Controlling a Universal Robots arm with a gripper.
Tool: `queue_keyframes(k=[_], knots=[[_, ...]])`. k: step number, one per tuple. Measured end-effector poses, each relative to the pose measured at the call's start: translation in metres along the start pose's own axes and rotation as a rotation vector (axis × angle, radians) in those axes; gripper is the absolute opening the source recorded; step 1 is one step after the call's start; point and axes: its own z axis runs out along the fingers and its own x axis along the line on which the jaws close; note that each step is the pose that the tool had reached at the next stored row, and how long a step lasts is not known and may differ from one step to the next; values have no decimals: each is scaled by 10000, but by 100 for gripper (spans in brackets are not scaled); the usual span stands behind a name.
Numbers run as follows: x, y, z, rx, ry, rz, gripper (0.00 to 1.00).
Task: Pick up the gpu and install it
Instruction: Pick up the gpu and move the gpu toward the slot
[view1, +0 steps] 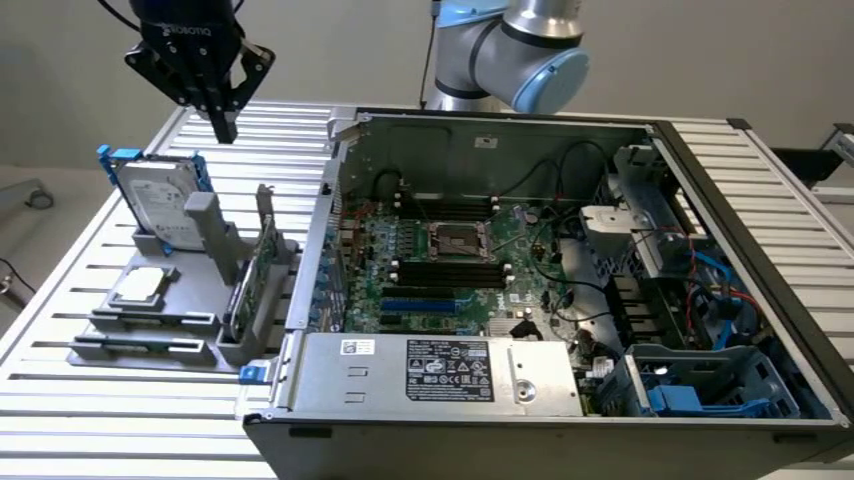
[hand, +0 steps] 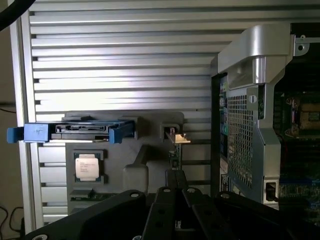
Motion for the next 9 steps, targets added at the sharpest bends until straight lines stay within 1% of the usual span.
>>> queue_keyframes(k=[6,8,9], knots=[[0,0,0,0,-1,8,12],[0,0,0,0,0,8,24],[0,0,0,0,0,8,24]])
